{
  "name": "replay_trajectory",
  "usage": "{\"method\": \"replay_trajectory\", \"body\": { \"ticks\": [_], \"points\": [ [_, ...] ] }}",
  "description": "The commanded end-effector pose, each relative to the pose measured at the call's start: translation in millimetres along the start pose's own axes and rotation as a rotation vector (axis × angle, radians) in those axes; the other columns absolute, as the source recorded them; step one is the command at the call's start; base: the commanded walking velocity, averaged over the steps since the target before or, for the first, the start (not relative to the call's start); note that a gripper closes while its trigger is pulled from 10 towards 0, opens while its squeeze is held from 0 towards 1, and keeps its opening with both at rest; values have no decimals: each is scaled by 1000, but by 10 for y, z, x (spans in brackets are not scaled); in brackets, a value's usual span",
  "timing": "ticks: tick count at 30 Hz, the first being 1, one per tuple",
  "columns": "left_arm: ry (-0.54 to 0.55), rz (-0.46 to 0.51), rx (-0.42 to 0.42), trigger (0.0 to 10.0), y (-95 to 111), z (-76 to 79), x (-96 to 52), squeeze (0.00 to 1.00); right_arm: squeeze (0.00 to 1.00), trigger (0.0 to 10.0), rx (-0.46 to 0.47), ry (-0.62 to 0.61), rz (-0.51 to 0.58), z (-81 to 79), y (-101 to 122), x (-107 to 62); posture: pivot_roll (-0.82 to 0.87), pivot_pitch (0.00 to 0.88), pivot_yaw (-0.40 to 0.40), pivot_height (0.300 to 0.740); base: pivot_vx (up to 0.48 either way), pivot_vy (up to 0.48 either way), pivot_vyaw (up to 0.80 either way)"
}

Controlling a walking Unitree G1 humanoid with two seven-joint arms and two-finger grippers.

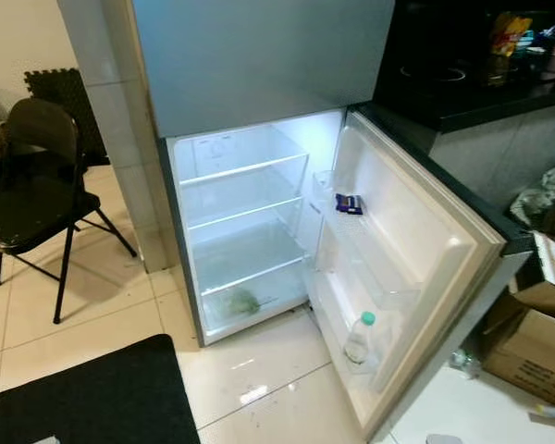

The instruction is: Restocking fridge

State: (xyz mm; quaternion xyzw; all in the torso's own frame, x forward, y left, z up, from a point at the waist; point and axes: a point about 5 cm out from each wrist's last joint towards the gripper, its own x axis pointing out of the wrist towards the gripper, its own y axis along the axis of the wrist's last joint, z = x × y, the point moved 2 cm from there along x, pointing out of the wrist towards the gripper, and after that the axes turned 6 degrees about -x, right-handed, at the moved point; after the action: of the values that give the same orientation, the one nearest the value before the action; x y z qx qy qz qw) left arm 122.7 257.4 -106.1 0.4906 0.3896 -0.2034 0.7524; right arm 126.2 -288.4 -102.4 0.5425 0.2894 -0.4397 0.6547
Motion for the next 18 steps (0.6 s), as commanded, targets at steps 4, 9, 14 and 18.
{"method": "replay_trajectory", "body": {
  "ticks": [4,9,14,18],
  "points": [
    [-39,-24,-32,10000,-56,43,-2,0,0,10000,16,-23,-10,23,-13,-1,-79,27,-29,740,0,-105,0],
    [-55,-63,-9,10000,-124,66,-9,0,0,10000,12,-25,-12,28,-14,-1,-78,29,-30,740,0,-480,0],
    [-53,-65,-66,10000,-161,79,-13,0,0,10000,-23,-48,-34,54,-53,-8,-76,30,-32,740,0,-192,0],
    [-63,-86,-42,10000,-202,90,-21,0,0,10000,-93,-121,-86,174,-143,-32,-74,27,-30,740,0,0,0]
  ]
}}
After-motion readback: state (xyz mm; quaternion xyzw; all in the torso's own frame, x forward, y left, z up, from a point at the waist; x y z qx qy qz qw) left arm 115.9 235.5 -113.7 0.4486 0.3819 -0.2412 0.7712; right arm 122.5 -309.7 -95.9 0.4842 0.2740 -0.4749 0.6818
